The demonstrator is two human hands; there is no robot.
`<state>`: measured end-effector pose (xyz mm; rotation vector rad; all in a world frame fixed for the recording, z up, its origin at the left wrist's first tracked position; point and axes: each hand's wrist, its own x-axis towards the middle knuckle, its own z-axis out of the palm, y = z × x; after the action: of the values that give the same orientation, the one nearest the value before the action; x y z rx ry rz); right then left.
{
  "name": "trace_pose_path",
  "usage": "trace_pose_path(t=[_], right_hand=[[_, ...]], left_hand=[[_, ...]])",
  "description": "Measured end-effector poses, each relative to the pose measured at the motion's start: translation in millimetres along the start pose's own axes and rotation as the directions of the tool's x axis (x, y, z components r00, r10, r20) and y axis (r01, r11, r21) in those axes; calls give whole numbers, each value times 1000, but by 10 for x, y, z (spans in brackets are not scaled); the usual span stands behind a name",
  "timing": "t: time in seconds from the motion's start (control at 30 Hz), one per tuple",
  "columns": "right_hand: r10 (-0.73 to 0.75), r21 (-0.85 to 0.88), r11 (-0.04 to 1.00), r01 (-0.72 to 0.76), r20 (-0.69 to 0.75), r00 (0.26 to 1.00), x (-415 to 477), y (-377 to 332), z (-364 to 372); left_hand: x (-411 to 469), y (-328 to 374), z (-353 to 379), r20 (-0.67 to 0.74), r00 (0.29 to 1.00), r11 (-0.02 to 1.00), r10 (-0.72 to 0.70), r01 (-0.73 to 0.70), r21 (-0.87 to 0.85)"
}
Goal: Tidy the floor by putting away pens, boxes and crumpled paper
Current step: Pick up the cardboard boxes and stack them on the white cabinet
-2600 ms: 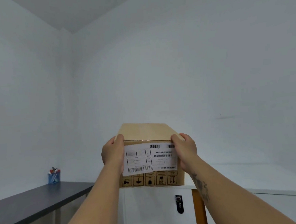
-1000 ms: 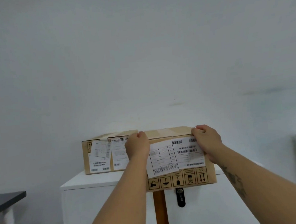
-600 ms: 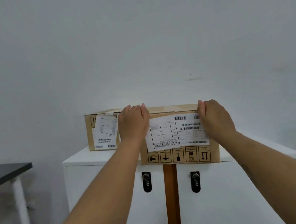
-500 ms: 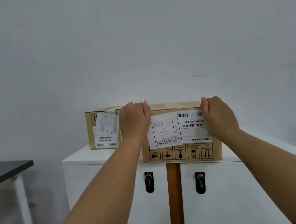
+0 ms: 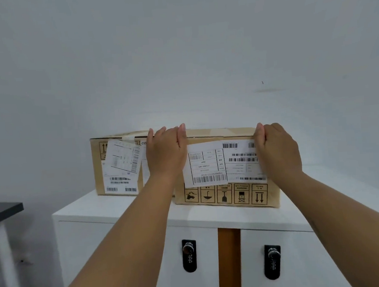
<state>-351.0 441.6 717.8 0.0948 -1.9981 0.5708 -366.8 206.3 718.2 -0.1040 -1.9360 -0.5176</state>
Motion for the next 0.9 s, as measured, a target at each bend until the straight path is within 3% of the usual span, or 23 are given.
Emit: trace_pose_path(t=[0.3,0.53,0.67,0.8,0.9], right_hand=[[10,15,1000,-9,-30,999,150,62,322],[10,4,1000,-10,-98,995,212,97,489],[7,-38,999,-9,-38,999,245,108,483],[33,-42,999,-25,204,978,331,27,243],[-32,-32,999,39,194,980,219,-60,15]], left_hand=[[133,-222,314,-94,990,984,108,-92,155],[128,-274,513,-224,967,975,117,-69,213],[122,-222,430,-86,992,962,88,-63,264],[178,-60,120,173,978,904,112,-173,392],[124,56,-139,204,965,853,164,-242,463]])
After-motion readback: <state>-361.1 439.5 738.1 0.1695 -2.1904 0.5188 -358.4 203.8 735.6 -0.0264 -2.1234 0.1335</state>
